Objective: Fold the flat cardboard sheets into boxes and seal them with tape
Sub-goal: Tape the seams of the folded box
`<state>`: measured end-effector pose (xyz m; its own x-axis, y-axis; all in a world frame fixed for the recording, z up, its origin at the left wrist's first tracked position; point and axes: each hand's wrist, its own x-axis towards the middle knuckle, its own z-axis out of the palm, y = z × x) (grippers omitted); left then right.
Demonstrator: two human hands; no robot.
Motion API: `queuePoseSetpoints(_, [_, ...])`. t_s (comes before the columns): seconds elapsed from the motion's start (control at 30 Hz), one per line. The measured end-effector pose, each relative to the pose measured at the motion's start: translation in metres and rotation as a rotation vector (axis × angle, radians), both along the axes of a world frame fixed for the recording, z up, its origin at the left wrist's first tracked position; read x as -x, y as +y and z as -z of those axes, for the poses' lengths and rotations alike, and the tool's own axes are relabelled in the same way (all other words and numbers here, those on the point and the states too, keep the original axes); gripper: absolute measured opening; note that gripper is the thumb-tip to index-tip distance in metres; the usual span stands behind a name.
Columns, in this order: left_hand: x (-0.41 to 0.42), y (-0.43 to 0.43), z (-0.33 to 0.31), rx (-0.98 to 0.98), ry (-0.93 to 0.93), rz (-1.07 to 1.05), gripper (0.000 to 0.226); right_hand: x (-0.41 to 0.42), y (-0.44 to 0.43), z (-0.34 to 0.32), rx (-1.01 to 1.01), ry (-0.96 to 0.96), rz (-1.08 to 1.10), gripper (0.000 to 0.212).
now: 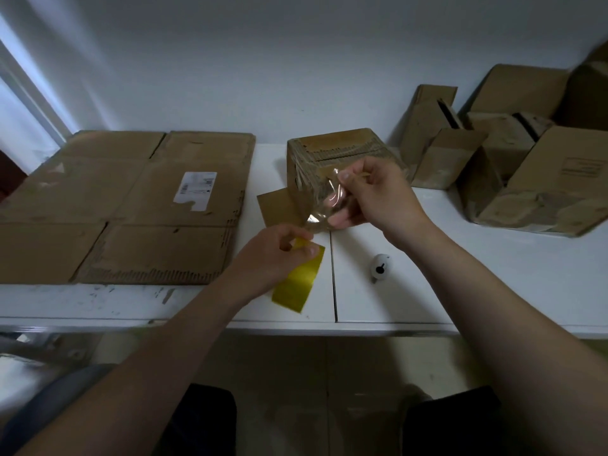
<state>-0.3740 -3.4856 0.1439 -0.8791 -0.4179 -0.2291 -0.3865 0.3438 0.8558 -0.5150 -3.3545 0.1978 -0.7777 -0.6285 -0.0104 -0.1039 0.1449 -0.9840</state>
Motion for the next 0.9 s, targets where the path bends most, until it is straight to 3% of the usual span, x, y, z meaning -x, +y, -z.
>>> queuePoseSetpoints(0.1, [-0.003,0.001,0.004,0.032,-0.003,0.005,0.027,-0.006,0.000,-0.011,-0.055,0.119,-0.066,0.012])
queuePoseSetpoints(0.2, [-0.002,-0.001,0.003,0.337,0.070,-0.019,0.023,-0.017,-0.002,-0.018,-0.081,0.225,-0.117,0.014])
queuePoseSetpoints(0.43, [0.000,0.004,0.000,0.221,0.332,-0.025,0.044,-0.017,-0.001,-0.014,-0.126,0.382,-0.083,0.013])
queuePoseSetpoints(0.57, [-0.001,0.005,0.004,0.335,0.447,0.082,0.053,-0.010,0.001,-0.013,-0.179,0.272,-0.036,0.015])
queuePoseSetpoints(0.73, [0.002,0.004,0.014,0.555,0.506,0.063,0.021,-0.005,0.005,-0.009,-0.309,0.226,-0.013,0.020])
queuePoseSetpoints(0.9, [0.004,0.005,0.020,0.544,0.503,0.085,0.012,0.001,0.008,0.000,-0.546,0.606,-0.005,0.019])
